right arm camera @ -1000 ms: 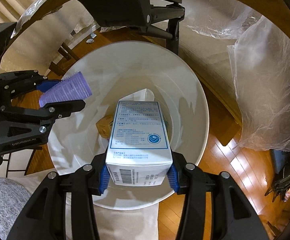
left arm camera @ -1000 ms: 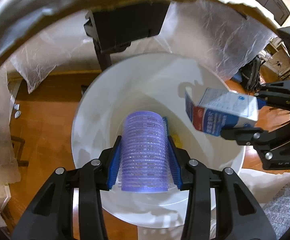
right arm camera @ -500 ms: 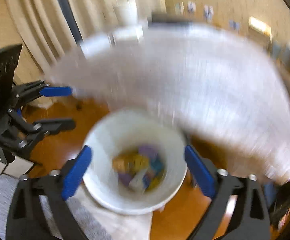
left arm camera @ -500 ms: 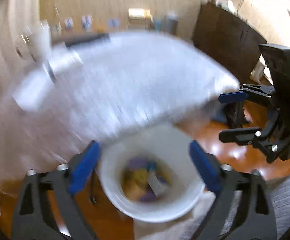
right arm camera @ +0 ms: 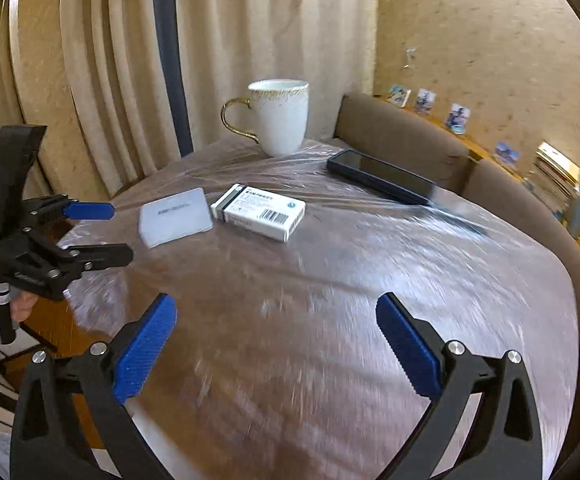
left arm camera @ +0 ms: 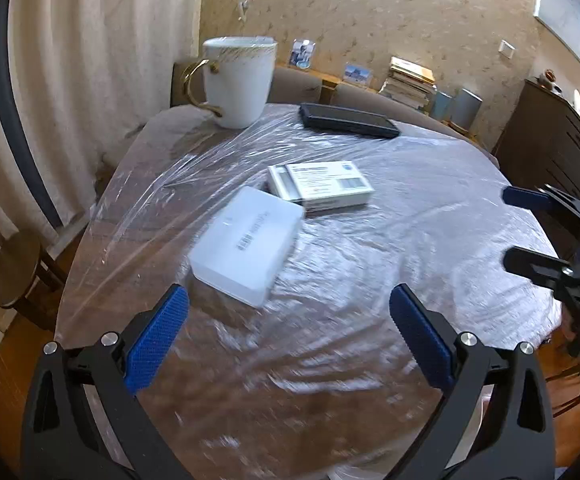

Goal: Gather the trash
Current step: 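Move both tools from the bin back over the table, then grasp the translucent white plastic case with the left tool while the right tool grasps the barcoded medicine box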

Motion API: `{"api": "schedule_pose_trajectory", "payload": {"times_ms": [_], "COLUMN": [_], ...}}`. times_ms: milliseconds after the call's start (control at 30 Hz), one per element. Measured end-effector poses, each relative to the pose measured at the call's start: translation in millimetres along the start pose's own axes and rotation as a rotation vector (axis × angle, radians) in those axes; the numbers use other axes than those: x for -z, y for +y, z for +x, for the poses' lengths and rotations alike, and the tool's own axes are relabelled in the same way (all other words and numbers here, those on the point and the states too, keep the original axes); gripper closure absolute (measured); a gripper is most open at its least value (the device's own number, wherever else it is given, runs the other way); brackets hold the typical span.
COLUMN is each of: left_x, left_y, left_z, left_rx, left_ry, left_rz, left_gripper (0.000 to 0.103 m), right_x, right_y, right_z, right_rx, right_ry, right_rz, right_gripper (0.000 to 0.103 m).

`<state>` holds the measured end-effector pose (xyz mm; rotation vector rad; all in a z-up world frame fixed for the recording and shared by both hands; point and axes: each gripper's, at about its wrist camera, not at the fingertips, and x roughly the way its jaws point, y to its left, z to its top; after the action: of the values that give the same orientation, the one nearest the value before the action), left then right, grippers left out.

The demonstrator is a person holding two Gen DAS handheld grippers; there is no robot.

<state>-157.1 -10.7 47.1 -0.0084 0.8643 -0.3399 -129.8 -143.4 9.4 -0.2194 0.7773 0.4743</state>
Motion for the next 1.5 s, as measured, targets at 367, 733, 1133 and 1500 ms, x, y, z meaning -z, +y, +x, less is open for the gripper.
{"api": "schedule_pose_trajectory", "payload": {"times_ms": [367,733,1133,1500], "left_x": [-14,-28,-28,-27], "left_y": [22,27,21,14], "left_z": [30,51,57,60], "left_rx": [-0.033,0.016,0.028,-0.022], "left_ry": [0.052,0.074,0.085,0.078], "left_rz": [0.047,0.063,0.090,0.135], "left_gripper": [0.002,0.007,0.041,0.047], "right_x": [-48,-72,-68,-77], "right_y": [9,3,10,27], "right_z": [99,144,133,143], "right_rx": [-0.084,-0.197,-0.185,-0.180], "right_ry": [0.132,0.210,0.217,0.209], "right_rz": [-0.161,-0.234,-0.261,-0.281], "right_gripper": [0.005,0.025,0.043,0.050]}}
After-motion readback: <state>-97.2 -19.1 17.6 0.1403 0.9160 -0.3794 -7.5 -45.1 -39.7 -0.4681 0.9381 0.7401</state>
